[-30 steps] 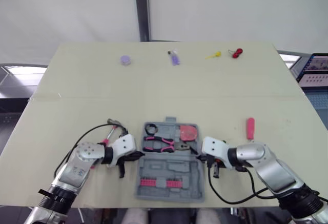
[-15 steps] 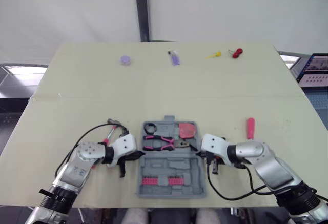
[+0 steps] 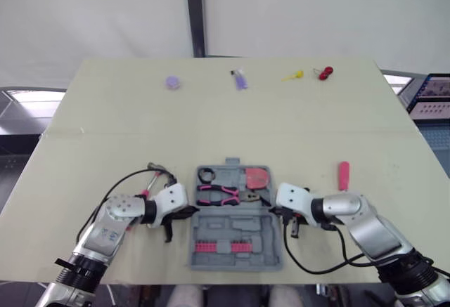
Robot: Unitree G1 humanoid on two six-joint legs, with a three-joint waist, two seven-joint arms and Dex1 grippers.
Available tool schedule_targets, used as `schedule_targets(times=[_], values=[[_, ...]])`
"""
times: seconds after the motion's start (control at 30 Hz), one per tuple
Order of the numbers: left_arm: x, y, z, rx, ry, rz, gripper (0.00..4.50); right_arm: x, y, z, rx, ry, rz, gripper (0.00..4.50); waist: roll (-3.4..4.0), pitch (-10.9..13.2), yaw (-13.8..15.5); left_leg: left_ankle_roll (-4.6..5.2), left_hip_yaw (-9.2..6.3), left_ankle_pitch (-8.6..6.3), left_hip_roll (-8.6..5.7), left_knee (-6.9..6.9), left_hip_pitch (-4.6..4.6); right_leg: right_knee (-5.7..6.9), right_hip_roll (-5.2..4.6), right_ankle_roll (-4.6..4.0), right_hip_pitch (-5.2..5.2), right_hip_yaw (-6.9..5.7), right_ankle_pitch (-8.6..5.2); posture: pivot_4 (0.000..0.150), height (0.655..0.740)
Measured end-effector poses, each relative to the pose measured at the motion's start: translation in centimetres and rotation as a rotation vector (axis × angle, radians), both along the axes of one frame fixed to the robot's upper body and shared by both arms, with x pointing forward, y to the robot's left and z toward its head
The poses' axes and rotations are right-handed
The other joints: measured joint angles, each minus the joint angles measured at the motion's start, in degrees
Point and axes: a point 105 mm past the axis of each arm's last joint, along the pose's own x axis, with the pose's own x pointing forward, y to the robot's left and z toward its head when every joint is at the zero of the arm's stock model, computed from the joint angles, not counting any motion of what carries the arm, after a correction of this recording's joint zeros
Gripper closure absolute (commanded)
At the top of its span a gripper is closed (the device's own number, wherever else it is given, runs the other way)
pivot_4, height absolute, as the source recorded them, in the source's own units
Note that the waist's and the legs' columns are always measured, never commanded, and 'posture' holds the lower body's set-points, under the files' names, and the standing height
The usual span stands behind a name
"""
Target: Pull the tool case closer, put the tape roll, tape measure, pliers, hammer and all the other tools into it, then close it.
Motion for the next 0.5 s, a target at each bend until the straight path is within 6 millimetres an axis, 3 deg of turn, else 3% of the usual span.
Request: schedule_targets(times=[0.5], values=[[0.13, -0.01, -0.03, -0.006, -0.005, 0.004, 4.50, 0.13, 0.01, -0.01, 0.002, -0.004, -0.006, 4.45, 0.00, 0.0, 0.0, 0.00, -0.01, 0.00, 0.00, 0.05, 0.00, 0.02, 0.00, -0.01, 0.02, 0.00, 0.01, 0.150, 0.7400]])
